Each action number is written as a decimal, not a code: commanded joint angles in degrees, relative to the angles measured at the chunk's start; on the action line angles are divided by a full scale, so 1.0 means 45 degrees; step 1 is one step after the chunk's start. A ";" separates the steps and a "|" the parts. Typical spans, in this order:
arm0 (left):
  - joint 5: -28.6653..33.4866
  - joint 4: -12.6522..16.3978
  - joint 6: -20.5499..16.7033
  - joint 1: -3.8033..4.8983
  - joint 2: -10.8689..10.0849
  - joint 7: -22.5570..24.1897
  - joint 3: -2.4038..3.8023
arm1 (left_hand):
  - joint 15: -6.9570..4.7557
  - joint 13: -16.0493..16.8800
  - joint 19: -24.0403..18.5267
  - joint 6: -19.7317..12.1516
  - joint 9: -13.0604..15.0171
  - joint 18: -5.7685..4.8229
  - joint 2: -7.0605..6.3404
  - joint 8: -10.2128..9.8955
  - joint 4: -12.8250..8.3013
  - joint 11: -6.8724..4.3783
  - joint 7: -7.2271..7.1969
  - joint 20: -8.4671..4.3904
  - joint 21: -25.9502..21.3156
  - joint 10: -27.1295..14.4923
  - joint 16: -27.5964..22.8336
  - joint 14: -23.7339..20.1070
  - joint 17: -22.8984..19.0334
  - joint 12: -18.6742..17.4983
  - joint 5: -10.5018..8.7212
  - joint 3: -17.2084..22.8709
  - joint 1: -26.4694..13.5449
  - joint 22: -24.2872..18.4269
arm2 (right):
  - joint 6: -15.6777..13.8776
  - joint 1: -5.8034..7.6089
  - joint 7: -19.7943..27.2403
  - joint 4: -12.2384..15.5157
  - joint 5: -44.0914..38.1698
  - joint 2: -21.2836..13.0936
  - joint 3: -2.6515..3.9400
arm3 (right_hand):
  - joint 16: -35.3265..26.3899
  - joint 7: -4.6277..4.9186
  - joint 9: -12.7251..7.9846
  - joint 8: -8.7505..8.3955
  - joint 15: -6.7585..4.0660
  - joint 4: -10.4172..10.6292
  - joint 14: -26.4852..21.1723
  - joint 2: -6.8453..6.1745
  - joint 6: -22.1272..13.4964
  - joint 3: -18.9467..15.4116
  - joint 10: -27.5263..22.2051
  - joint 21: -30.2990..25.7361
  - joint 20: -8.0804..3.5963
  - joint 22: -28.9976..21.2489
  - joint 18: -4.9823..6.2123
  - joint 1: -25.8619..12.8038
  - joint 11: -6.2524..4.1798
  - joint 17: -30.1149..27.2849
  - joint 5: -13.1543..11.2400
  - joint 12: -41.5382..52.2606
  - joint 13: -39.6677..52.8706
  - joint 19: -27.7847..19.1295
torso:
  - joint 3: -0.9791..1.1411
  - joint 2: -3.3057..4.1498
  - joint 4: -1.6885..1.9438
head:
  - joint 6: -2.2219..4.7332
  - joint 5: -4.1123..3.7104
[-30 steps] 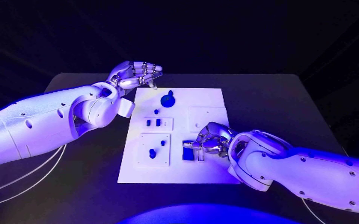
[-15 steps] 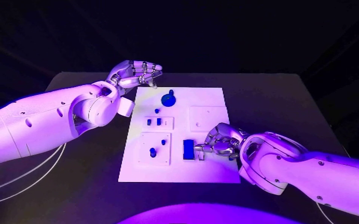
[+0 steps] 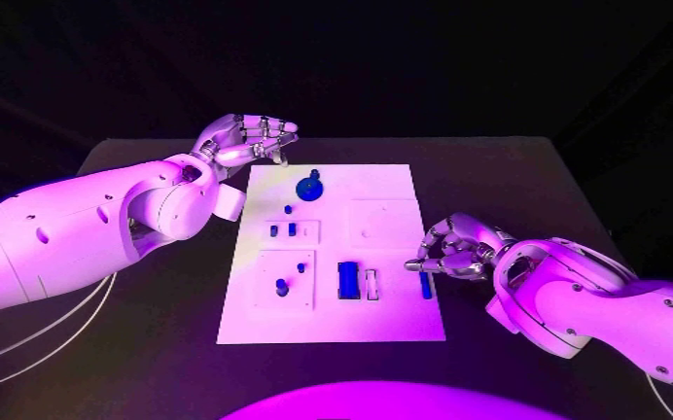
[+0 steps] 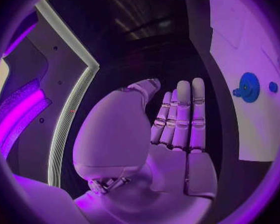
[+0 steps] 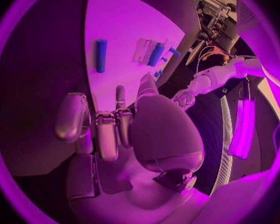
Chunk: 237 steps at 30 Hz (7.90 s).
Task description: Assemble the parts on the task board
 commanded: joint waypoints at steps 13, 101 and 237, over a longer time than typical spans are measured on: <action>0.0099 0.0063 0.0180 -0.0026 -0.0001 0.0152 -0.0022 | 0.0093 -0.0014 0.0065 -0.0052 -0.0011 0.0161 -0.0022 -0.0061 0.0061 0.0011 0.0281 0.0067 0.0006 -0.0121 -0.0030 0.0030 -0.0015 0.0072 0.0042 0.0000 -0.0113 0.0009 | 0.1345 -0.0600 -0.0560 -0.0445 -0.1979 -0.0077 -0.0033 | -0.0045 -0.0114 0.0033 0.0131 -0.0013 0.0037 0.1086 0.0059 0.0533 0.0022 0.0166 0.0126 0.0043 0.1697 -0.0097 0.0349 -0.0038 0.2025 -0.0007 -0.0032 0.1632 0.0056 | 0.0002 0.0010 0.0018 | -0.0038 -0.0101; 0.0075 0.0115 0.0302 -0.0029 -0.0001 0.0021 -0.0027 | 0.0101 -0.0031 0.0078 -0.0060 -0.0002 0.0166 0.0063 -0.0041 0.0224 0.0010 0.0278 0.0085 -0.0065 -0.0146 -0.0005 0.0037 -0.0019 0.0137 0.0055 -0.0002 -0.0244 -0.0031 | 0.0826 -0.0581 -0.0914 -0.0927 0.0990 0.2591 -0.0081 | -0.0011 -0.0389 0.0258 0.0408 -0.0255 -0.0004 0.1125 -0.1567 0.0883 0.8702 0.0344 0.0085 -0.0200 0.2103 -0.0146 -0.1503 -0.0303 0.2209 -0.0050 -0.0084 0.1797 0.0289 | 0.0015 0.0024 0.0026 | -0.0174 -0.0077; 0.2745 -0.2604 -0.0949 -0.0934 0.1707 0.1617 -0.0049 | -0.1093 -0.1863 -1.0488 -1.0311 -0.3864 -0.2159 0.2453 -0.2723 -0.2619 -0.2115 -0.2637 -0.2340 -1.0635 -1.0398 -1.3751 -1.2195 -0.5789 -0.5913 -0.3378 -0.5729 -1.8543 -0.8132 | -0.1883 0.0267 1.1564 -0.7078 1.3233 0.3719 0.0749 | -1.9629 -0.1135 -0.6207 -0.6133 0.0702 -0.3689 -1.8650 0.0465 -1.1735 0.2684 -1.8649 -1.4052 -0.0645 -1.6647 -0.1074 -1.7237 -0.0117 -1.6649 -0.2319 -1.8114 -1.6691 -1.8441 | 0.0011 -0.1338 0.0404 | 0.2445 -0.0346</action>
